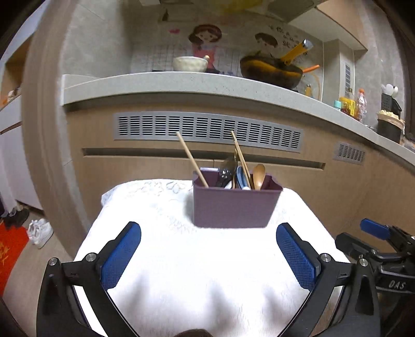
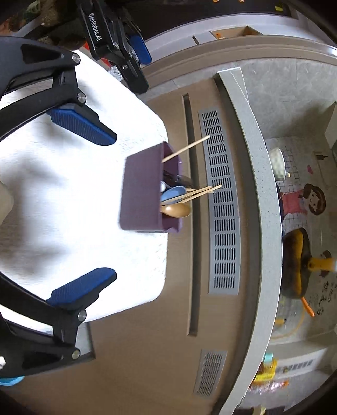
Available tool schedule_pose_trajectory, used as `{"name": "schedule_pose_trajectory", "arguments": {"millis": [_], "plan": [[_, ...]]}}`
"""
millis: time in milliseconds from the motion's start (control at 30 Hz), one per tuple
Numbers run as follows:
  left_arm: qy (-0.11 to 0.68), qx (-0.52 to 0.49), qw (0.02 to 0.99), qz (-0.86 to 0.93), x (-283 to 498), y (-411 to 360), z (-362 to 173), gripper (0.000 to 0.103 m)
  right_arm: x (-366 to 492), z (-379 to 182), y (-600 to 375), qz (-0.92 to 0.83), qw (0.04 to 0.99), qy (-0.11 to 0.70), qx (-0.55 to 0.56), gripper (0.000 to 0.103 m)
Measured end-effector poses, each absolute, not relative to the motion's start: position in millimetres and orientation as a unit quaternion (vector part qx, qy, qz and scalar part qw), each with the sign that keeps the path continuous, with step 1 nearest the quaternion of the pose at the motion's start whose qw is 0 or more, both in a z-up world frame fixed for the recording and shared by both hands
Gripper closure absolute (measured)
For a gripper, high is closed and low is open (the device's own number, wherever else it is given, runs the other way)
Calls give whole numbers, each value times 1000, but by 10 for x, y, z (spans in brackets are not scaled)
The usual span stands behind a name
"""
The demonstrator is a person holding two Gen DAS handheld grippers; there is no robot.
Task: Organize utensils
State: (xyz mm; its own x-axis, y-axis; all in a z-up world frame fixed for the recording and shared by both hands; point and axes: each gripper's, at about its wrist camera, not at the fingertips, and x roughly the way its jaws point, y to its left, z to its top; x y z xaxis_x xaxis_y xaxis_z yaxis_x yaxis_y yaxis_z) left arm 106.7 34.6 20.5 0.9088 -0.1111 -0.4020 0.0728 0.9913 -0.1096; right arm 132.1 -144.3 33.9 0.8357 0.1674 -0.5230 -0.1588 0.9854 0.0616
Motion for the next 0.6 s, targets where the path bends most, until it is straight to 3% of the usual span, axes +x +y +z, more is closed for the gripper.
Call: {"name": "schedule_pose_trajectory", "arguments": {"millis": [600], "plan": [[226,-6,974,-17,645,227,99,0,828,264,-1445,31,970,242,-6,3]]}}
